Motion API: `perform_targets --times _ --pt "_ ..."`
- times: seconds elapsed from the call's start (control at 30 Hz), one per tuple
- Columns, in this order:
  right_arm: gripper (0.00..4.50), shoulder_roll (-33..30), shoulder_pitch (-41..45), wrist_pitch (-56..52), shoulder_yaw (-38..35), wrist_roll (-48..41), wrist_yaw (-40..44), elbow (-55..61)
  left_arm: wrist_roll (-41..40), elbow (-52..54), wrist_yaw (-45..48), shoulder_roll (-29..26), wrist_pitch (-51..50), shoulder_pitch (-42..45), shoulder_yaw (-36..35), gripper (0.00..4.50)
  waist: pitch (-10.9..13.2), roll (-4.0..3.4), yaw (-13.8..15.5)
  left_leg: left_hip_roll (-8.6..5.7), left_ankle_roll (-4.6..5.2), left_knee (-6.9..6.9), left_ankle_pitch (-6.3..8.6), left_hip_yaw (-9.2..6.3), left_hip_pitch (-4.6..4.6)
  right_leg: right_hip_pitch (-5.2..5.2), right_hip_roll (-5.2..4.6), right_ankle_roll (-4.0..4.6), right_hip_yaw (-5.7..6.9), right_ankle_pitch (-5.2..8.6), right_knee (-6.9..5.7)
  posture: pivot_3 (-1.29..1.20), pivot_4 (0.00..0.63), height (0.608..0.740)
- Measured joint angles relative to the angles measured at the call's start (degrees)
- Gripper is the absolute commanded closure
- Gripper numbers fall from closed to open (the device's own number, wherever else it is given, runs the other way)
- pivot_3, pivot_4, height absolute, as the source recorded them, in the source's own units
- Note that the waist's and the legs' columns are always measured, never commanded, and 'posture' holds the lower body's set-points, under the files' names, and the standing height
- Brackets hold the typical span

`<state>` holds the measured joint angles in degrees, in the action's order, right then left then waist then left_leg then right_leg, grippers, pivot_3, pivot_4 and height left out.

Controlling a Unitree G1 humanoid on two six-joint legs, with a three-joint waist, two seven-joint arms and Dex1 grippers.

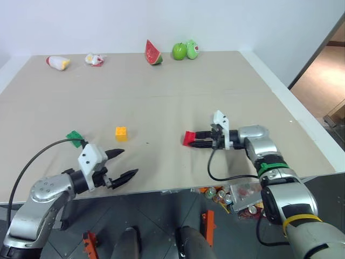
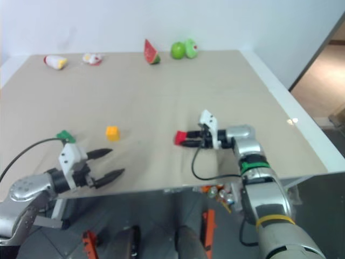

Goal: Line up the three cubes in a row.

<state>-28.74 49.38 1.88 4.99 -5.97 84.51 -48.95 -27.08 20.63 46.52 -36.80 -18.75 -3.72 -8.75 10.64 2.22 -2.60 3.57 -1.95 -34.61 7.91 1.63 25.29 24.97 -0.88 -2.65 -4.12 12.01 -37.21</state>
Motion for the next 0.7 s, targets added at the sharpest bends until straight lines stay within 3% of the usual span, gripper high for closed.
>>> perform_targets --times 0.17,0.47,0.53,0.7 --pt "3.29 -1.5 -4.7 -1.4 2.0 -0.6 2.4 8.7 -0.8 -0.5 -1.1 0.9 -0.1 -0.8 -1.6 0.10 0.0 0.00 -0.2 0.01 0.00 -0.01 0.00 0.00 -0.16 0.01 0.02 0.15 0.00 -0.13 -0.04 0.00 0.150 0.740" --pt "3.29 -0.4 -5.5 -1.6 4.0 -0.6 2.3 11.4 -0.9 -1.8 -1.7 2.0 0.0 -1.0 -2.2 0.10 0.0 0.01 -0.2 0.02 0.00 -0.06 -0.02 -0.01 -0.18 0.00 0.04 0.18 0.01 -0.25 -0.04 0.00 0.150 0.740" --pt "2.24 -0.3 -5.5 -1.3 4.1 -0.5 2.3 11.1 -0.9 -2.0 -2.4 2.2 0.0 -1.0 -2.5 0.10 0.0 0.02 -0.2 0.02 0.00 -0.07 -0.02 -0.01 -0.19 0.00 0.04 0.18 0.00 -0.24 -0.04 0.00 0.150 0.740" --pt "0.53 0.1 -5.2 -1.0 4.5 0.1 1.3 8.7 -0.2 -3.1 -4.5 3.2 0.2 -0.3 -2.6 0.10 0.0 0.01 -0.2 0.02 0.00 -0.06 -0.02 -0.01 -0.17 0.01 0.05 0.18 0.01 -0.24 -0.04 0.00 0.150 0.740"
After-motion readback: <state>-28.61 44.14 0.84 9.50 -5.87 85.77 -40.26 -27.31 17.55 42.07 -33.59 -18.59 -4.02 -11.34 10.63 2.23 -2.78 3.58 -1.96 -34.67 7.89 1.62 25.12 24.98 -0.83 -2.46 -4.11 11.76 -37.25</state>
